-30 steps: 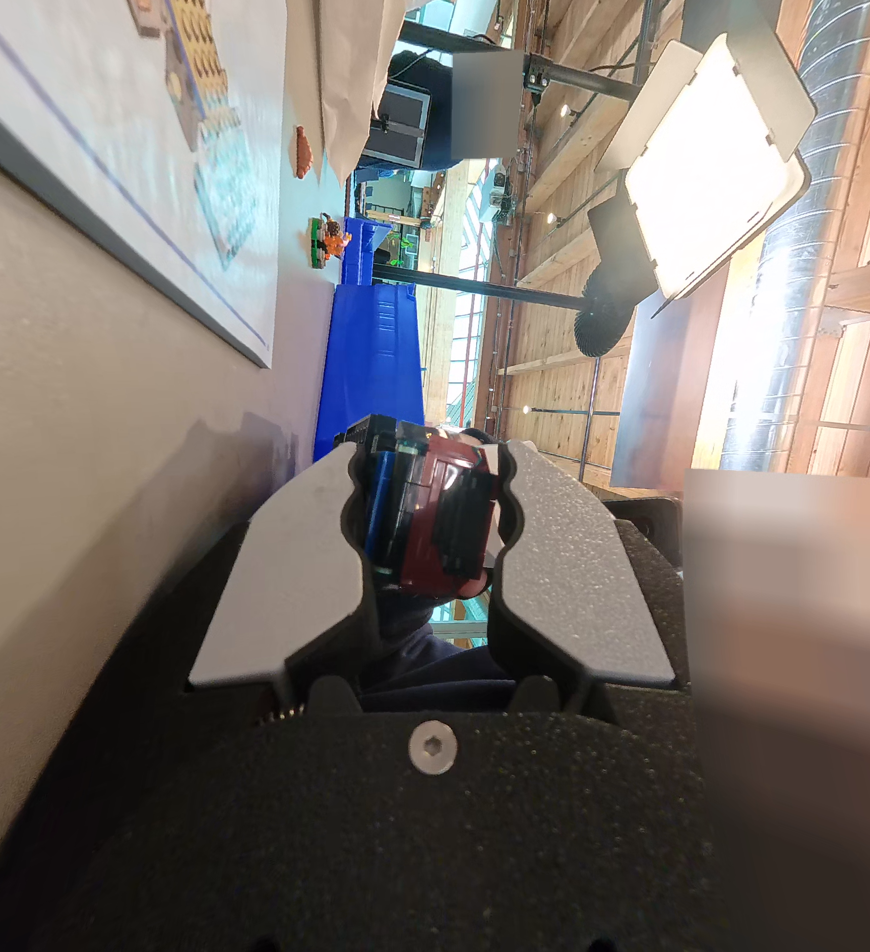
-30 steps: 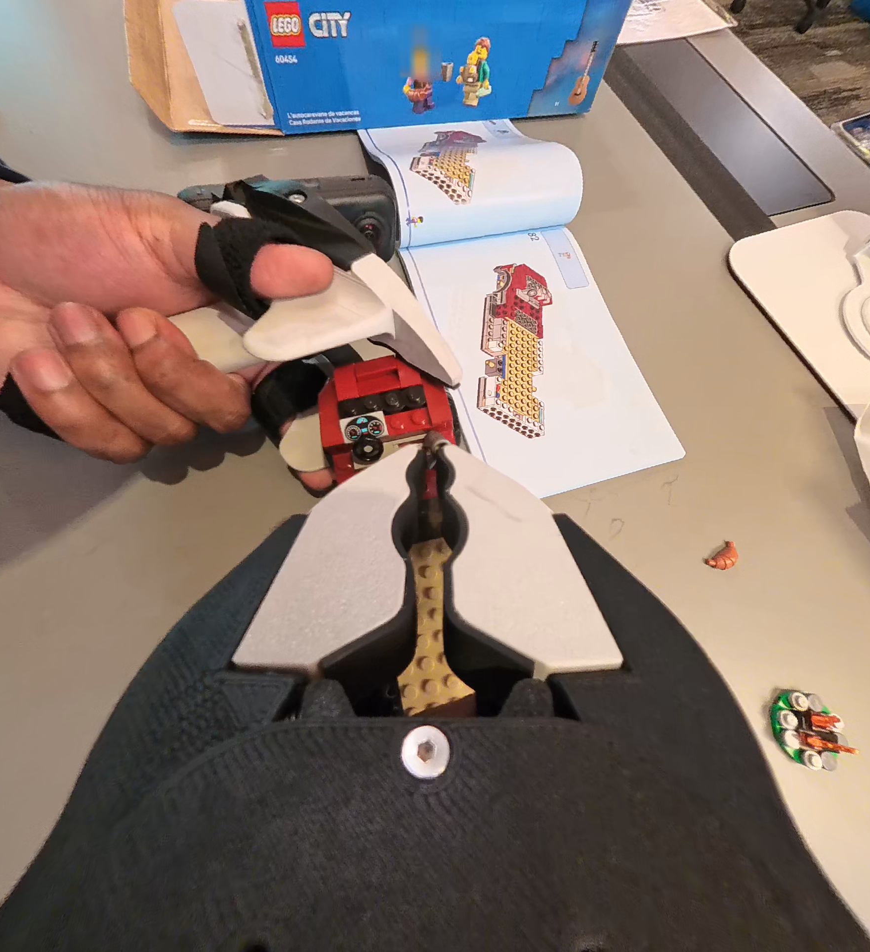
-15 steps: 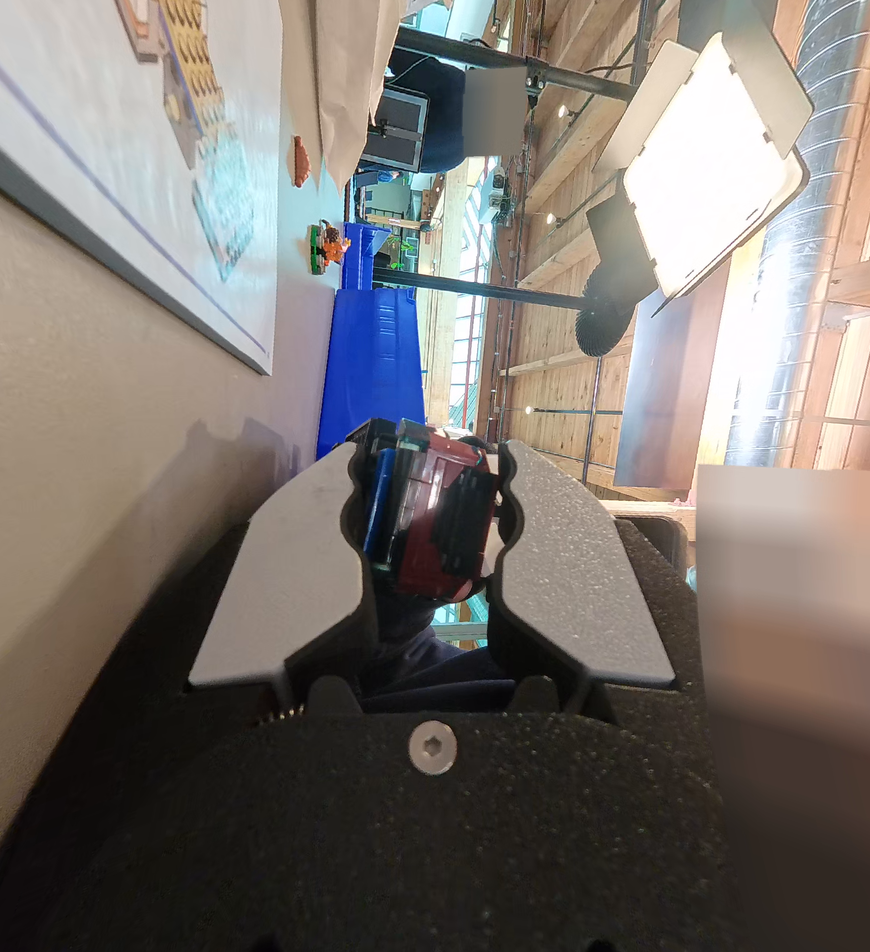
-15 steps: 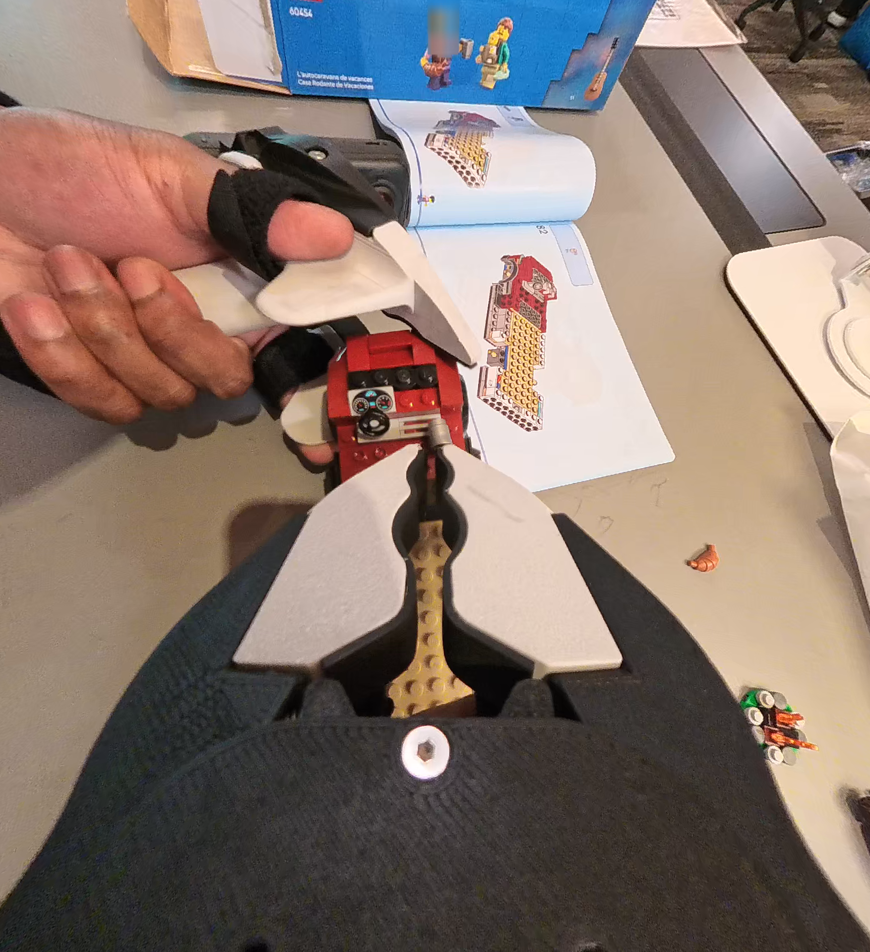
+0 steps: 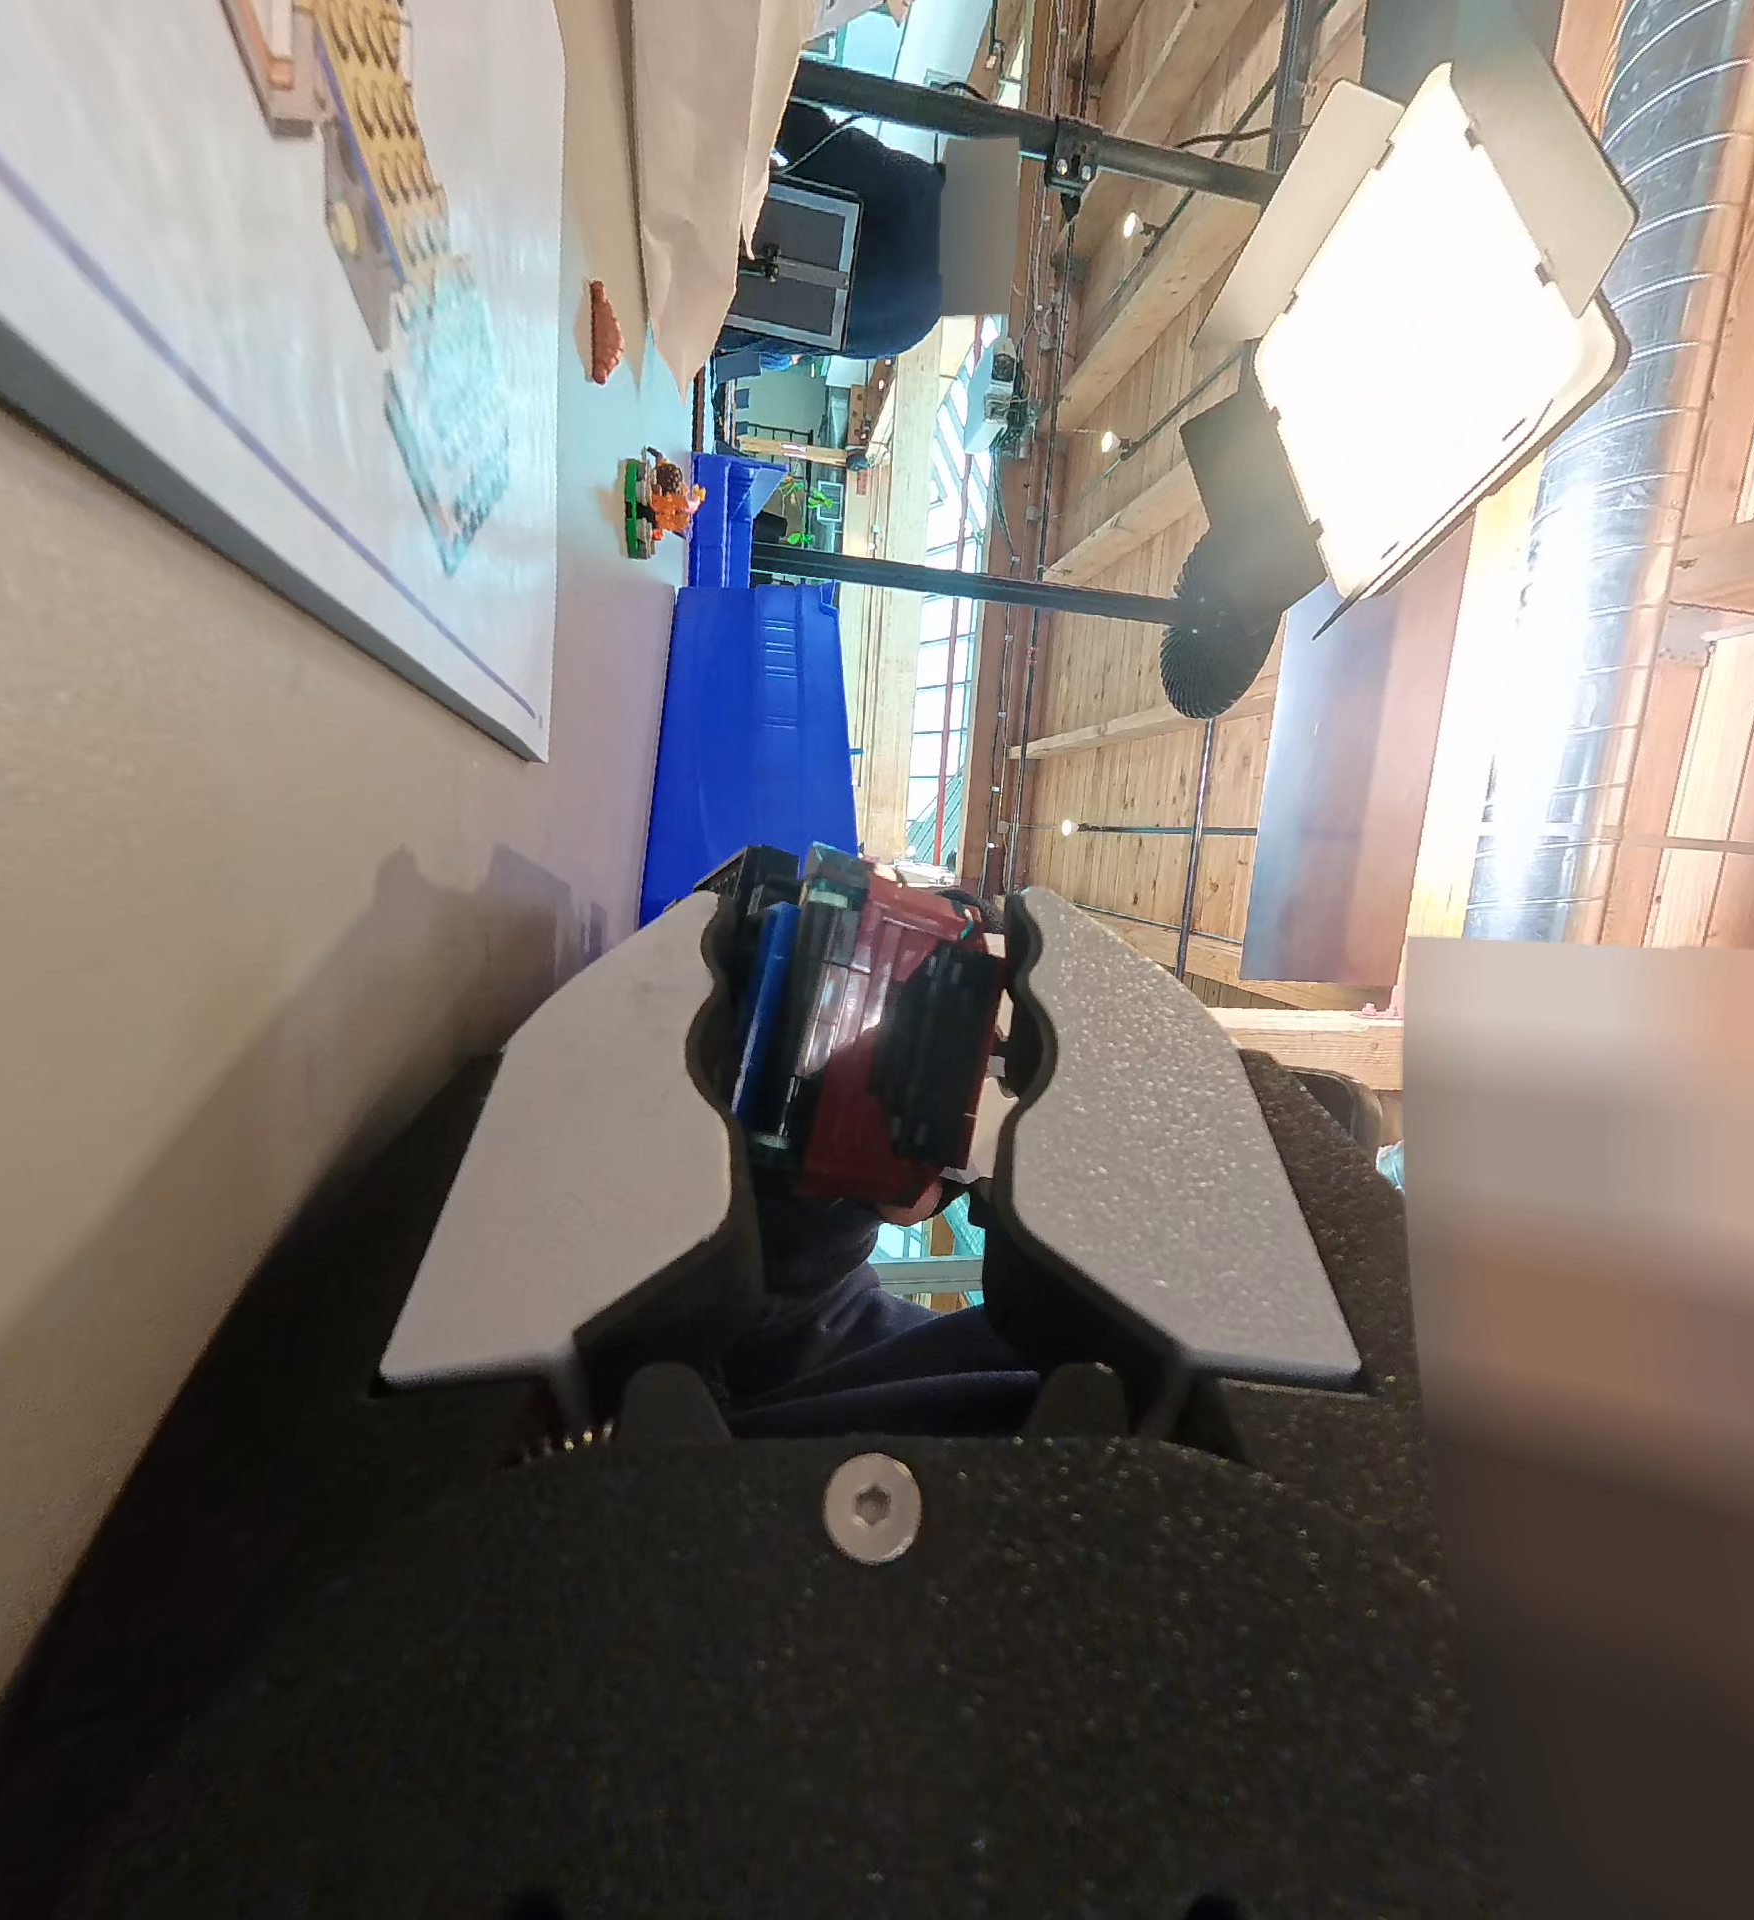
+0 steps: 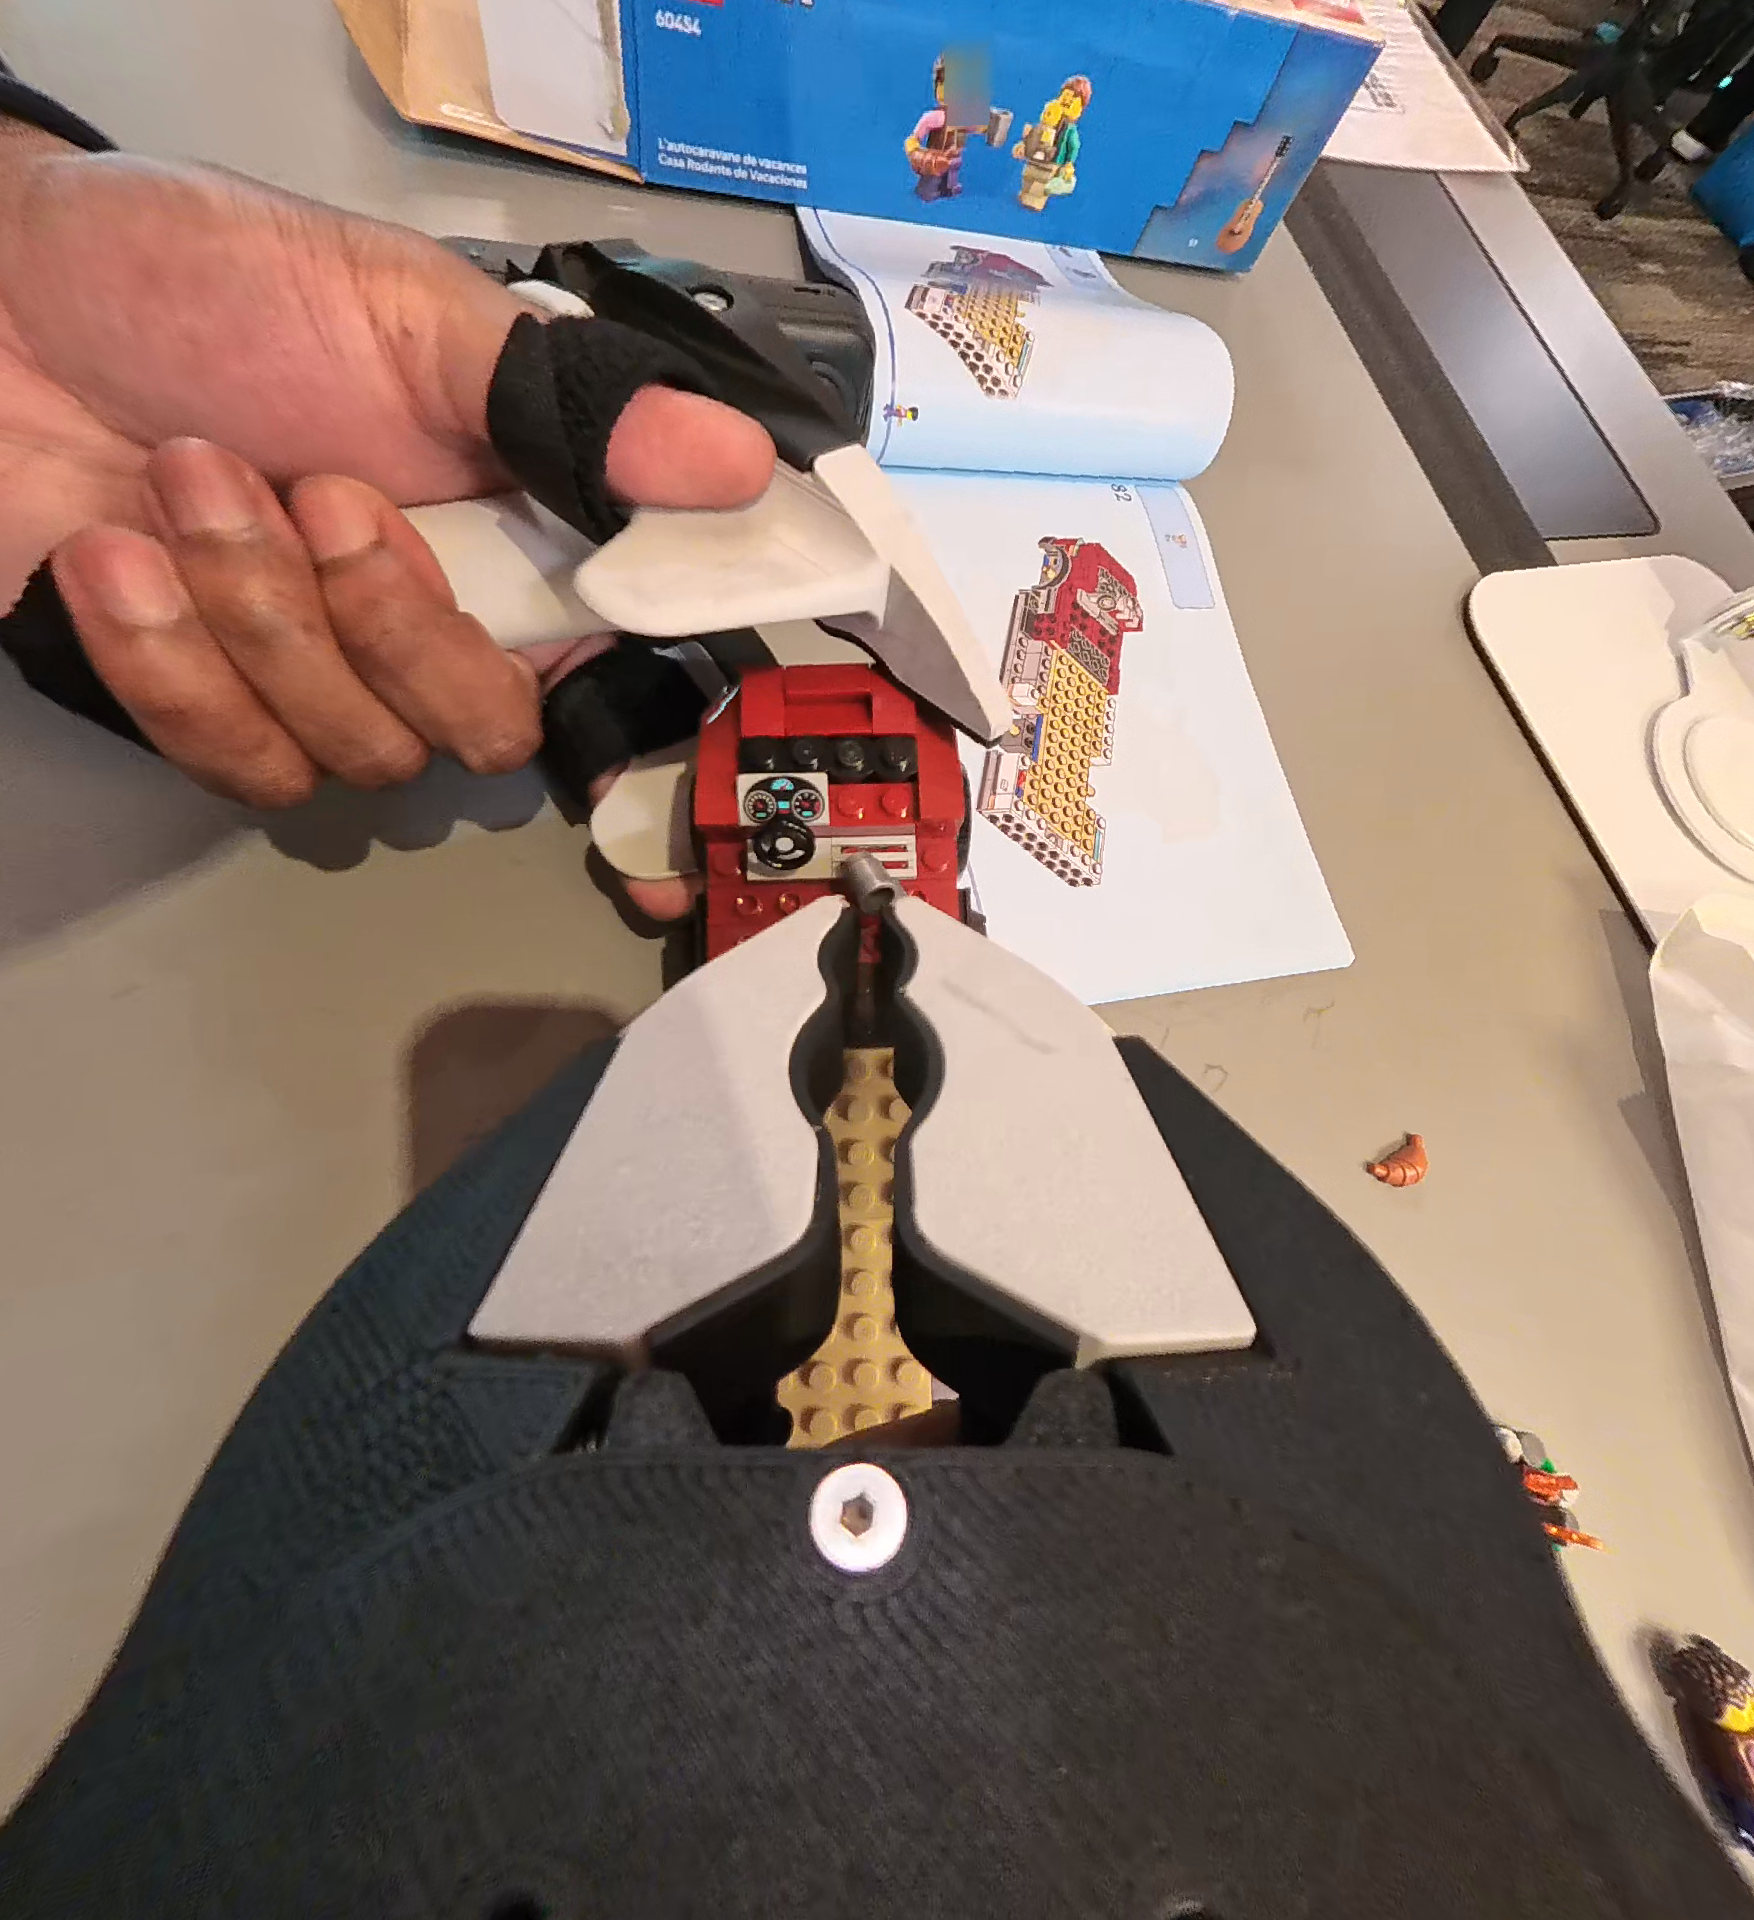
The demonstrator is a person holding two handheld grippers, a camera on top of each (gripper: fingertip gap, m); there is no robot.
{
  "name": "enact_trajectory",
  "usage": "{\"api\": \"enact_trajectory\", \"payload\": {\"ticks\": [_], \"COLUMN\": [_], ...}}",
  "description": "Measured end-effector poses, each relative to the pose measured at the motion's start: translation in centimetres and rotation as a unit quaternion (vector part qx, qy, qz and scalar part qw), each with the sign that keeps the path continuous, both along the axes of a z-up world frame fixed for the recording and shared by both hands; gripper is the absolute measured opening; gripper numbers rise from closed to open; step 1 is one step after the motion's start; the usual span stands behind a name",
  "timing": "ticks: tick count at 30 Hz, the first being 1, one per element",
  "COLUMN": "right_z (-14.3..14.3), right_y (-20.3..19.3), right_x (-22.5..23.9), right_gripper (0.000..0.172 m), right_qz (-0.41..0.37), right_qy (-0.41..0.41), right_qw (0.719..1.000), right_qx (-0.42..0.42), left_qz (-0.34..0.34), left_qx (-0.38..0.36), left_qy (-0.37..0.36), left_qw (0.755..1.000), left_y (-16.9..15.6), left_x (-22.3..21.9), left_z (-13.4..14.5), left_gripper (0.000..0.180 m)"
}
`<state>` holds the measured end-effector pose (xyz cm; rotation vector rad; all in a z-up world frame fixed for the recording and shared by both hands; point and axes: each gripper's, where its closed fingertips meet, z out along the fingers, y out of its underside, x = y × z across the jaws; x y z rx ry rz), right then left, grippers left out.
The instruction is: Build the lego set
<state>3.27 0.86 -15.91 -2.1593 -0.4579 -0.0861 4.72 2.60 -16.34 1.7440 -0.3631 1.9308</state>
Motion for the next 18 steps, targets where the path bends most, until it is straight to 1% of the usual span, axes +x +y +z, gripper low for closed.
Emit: {"api": "enact_trajectory", "payload": {"ticks": [4, 12, 18], "right_z": [-0.23, -0.41, -0.26], "right_y": [0.06, 0.25, 0.27], "right_x": [0.08, 0.18, -0.09], "right_gripper": [0.004, 0.011, 0.008], "right_qz": [0.002, 0.022, 0.043], "right_qy": [-0.012, -0.067, -0.088], "right_qw": [1.000, 0.997, 0.995], "right_qx": [0.001, 0.017, 0.031], "left_qz": [0.000, -0.004, -0.006], "left_qx": [-0.001, 0.001, 0.003], "left_qy": [0.000, -0.001, -0.001], "left_qw": [1.000, 1.000, 1.000], "left_y": [-0.01, -0.18, -0.28], "left_x": [-0.01, -0.05, -0.08], "left_z": [0.01, 0.01, -0.02], "left_gripper": [0.049, 0.049, 0.049]}}
